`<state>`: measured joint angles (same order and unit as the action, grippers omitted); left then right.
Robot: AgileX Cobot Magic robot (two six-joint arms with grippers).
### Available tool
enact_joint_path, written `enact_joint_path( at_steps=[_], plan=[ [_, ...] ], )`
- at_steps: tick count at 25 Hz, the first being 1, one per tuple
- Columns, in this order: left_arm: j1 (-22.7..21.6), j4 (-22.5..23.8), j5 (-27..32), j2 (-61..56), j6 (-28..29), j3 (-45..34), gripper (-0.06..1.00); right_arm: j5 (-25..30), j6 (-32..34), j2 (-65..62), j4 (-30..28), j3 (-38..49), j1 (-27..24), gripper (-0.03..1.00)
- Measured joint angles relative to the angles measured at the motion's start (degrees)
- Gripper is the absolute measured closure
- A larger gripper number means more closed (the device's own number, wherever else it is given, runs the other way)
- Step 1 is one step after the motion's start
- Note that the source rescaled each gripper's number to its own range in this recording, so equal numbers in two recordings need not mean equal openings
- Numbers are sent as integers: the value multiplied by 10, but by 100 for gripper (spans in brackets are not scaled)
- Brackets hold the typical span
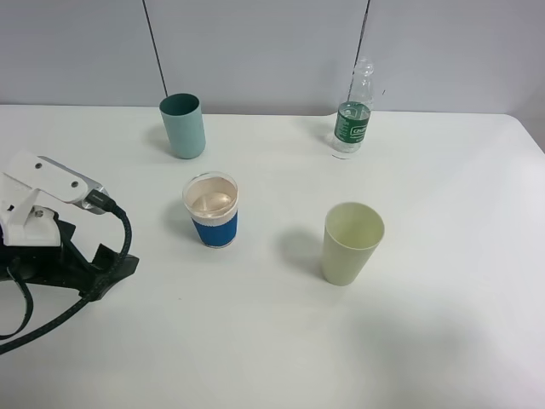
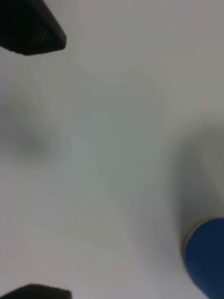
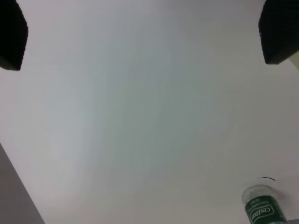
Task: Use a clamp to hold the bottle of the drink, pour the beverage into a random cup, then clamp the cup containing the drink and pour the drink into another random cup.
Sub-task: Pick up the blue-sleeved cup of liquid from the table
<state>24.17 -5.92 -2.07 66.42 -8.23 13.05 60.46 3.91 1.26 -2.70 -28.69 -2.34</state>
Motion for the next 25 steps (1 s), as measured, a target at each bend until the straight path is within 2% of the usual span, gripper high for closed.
enact_joint_path(
  at_steps=[3,11,15,19,21,25],
  plan=[
    [0,0,-65,20,0,-23,-6,0,0,0,0,0,0,-3],
    [0,12,-174,107,0,-29,-6,0,0,0,0,0,0,-3],
    [0,64,-249,153,11,-28,-6,0,0,0,0,0,0,-3],
    [0,147,-329,204,63,-28,-6,0,0,0,0,0,0,-3],
    [0,175,-375,234,82,-31,-6,0,0,0,0,0,0,-3],
    [0,201,-476,302,98,-32,-6,0,0,0,0,0,0,-3]
  ],
)
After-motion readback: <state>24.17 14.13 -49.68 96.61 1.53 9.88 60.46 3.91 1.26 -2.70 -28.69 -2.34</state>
